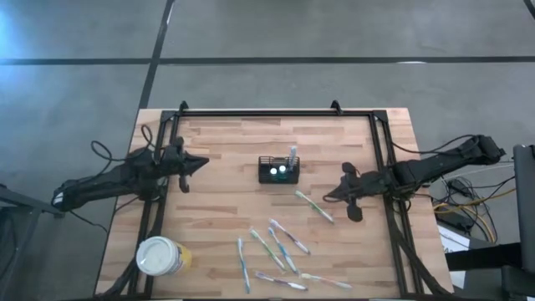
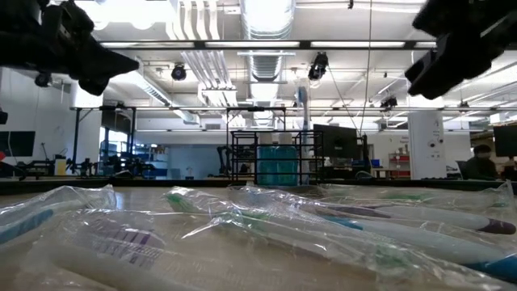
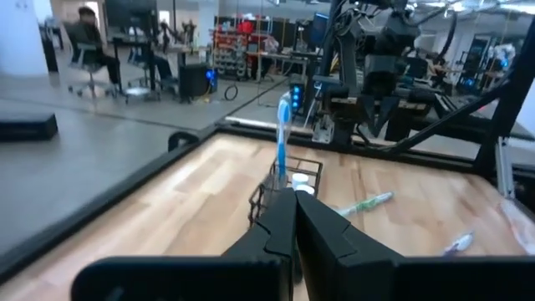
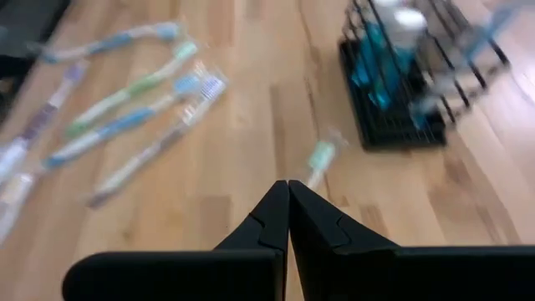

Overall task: Pick & Place toothbrushing station
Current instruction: Put the top green toothbrush into the wire organizer

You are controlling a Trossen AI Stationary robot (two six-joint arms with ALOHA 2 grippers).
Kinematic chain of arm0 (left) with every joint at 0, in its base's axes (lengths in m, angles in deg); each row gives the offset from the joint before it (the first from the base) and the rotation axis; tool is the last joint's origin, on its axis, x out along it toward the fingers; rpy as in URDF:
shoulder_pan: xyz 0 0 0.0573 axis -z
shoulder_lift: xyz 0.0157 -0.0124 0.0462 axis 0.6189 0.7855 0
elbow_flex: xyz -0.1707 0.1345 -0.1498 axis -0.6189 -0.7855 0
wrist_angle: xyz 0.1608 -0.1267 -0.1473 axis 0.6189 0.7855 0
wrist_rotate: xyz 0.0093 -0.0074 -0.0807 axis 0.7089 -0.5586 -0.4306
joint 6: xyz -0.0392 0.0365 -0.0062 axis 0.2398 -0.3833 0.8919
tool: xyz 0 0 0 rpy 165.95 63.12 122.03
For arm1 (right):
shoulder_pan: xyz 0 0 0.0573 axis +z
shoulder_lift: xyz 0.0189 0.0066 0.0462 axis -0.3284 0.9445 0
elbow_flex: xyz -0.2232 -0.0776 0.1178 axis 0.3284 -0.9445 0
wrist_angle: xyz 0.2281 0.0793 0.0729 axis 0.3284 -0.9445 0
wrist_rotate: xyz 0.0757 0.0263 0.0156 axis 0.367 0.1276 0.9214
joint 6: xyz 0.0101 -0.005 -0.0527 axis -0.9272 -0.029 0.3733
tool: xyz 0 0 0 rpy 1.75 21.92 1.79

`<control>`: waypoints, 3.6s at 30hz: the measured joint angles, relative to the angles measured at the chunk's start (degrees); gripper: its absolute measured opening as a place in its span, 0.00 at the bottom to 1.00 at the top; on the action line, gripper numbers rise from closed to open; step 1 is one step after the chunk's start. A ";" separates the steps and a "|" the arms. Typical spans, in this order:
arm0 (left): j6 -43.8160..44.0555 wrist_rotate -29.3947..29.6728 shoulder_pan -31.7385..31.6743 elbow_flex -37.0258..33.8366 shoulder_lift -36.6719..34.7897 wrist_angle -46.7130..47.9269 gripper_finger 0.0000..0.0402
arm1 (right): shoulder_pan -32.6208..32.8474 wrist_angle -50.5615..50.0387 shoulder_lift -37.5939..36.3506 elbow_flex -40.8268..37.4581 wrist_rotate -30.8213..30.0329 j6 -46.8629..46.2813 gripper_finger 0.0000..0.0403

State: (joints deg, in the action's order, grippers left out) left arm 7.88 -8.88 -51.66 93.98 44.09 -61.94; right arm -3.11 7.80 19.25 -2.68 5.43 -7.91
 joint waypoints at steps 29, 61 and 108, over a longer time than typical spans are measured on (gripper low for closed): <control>4.69 -0.48 0.00 2.06 0.04 2.05 0.03 | 3.70 -23.46 36.34 24.92 2.01 -27.09 0.34; 5.24 -0.48 0.01 1.93 0.04 2.53 0.03 | 1.16 -25.52 52.10 26.00 3.00 -23.66 0.48; 1.59 -6.56 5.70 1.76 24.88 -30.78 0.18 | -3.18 44.11 13.44 -3.72 -1.44 15.09 0.06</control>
State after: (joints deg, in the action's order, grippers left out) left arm 9.47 -15.44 -45.95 95.74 68.98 -92.72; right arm -6.29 51.92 32.69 -6.39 3.99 7.19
